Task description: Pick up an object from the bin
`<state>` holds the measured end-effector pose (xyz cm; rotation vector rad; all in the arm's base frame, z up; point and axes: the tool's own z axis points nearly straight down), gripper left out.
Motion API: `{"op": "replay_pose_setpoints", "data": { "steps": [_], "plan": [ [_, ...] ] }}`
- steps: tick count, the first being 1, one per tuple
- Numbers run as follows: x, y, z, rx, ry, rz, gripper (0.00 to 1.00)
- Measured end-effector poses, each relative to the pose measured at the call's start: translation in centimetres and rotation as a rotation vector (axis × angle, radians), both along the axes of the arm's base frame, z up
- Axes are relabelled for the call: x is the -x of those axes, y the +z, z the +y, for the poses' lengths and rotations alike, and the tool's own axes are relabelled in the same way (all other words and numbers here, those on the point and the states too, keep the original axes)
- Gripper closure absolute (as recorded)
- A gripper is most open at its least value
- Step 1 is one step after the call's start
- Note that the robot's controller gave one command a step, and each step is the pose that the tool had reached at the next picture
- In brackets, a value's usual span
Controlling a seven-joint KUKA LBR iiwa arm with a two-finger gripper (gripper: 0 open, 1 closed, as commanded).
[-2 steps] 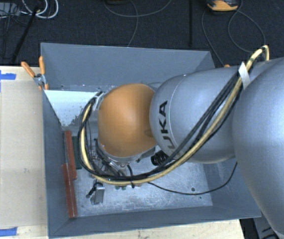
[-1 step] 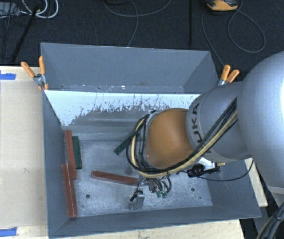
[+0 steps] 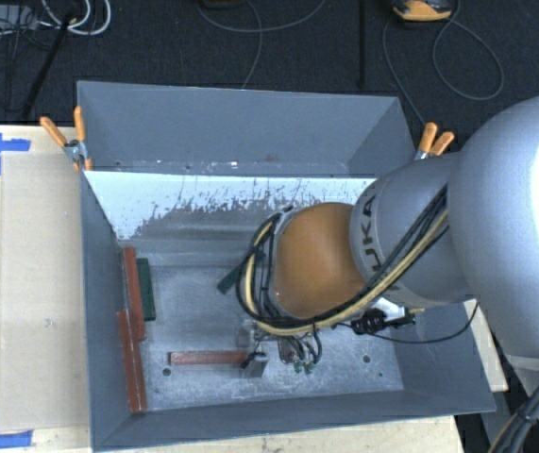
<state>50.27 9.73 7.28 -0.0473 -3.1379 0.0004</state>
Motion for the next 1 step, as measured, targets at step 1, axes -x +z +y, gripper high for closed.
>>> {"op": "replay_pose_setpoints", "data": {
  "steps": [1],
  "plan": [
    [-7.07, 14.52, 0.41, -0.002, 0.024, -0.014, 1.0]
  ]
}}
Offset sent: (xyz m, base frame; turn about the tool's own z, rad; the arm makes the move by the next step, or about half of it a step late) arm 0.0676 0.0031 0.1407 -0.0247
